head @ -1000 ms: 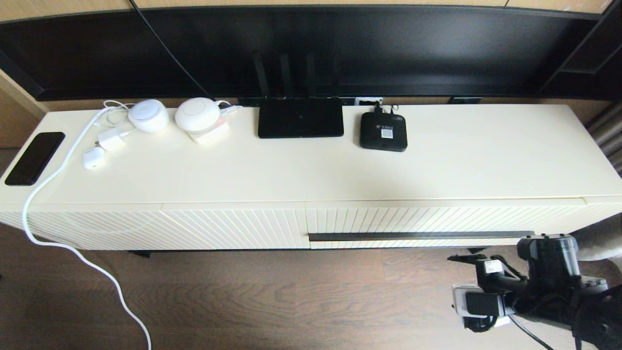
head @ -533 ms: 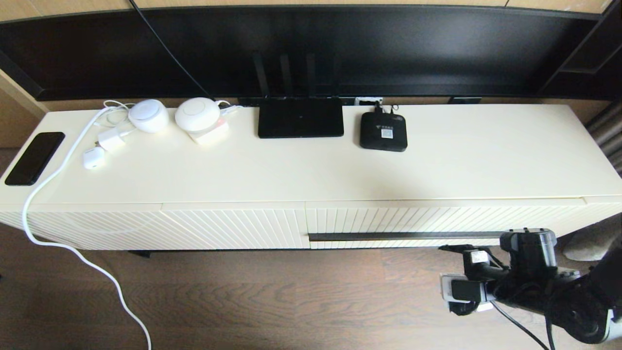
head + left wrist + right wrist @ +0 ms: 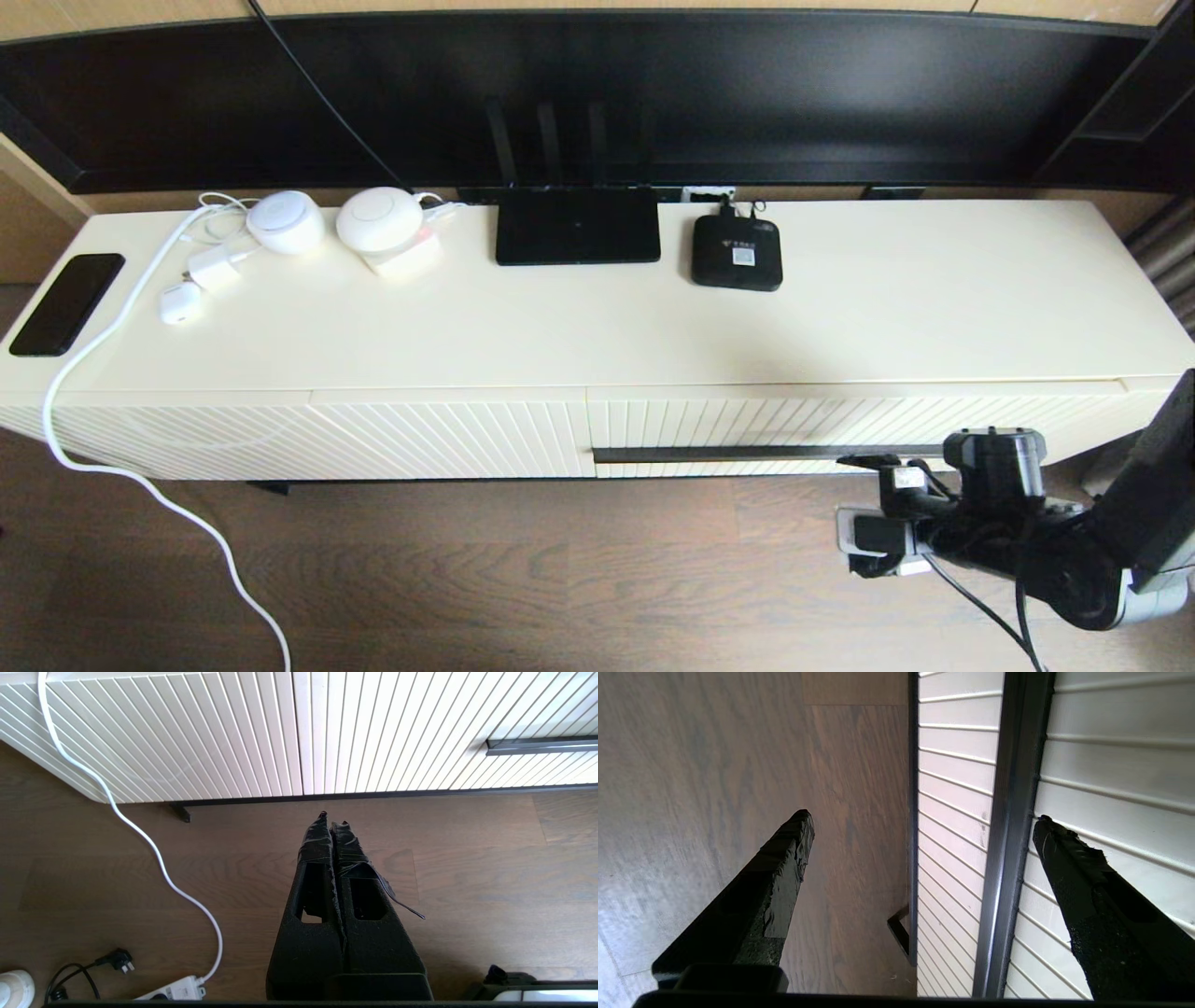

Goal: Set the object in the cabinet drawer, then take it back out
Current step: Open the drawer

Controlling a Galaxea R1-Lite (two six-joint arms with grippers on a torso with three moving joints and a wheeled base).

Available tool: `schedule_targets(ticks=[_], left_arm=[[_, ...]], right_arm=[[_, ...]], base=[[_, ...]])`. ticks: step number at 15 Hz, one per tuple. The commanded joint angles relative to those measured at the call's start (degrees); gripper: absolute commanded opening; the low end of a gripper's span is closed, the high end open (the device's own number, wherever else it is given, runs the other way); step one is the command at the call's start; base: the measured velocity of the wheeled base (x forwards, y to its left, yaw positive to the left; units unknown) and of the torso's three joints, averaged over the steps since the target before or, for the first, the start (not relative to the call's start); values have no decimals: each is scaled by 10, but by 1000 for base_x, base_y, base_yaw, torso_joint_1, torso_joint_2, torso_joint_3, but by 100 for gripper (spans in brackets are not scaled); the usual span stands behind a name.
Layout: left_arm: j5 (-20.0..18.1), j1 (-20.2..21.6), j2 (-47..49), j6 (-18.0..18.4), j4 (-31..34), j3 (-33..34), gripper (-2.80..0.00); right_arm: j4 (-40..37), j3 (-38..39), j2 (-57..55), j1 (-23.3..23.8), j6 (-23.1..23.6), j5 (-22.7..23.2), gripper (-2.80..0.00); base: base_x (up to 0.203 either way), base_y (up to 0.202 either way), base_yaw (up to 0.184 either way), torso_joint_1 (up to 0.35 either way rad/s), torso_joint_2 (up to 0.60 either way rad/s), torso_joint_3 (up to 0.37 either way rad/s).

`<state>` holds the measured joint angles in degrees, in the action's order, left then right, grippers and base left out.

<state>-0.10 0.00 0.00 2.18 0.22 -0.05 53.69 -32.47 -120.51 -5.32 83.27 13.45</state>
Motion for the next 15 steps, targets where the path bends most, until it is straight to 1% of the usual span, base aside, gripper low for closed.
schedule_targets(ticks=[1, 6, 11, 15], left_arm=[[-1, 0, 0, 0, 0, 0, -280], [0, 0, 0, 0, 0, 0, -280], [0, 0, 1, 0, 0, 0, -280], [0, 0, 0, 0, 0, 0, -280]], right_arm=[[4, -13, -16, 1, 5, 2, 0], [4, -45, -38, 2, 5, 2, 0], [4, -70, -58, 17, 6, 2, 0], [2, -95, -66, 18, 5, 3, 0]], base=[[0, 0, 0, 0, 0, 0], [0, 0, 0, 0, 0, 0], [0, 0, 0, 0, 0, 0], [0, 0, 0, 0, 0, 0]])
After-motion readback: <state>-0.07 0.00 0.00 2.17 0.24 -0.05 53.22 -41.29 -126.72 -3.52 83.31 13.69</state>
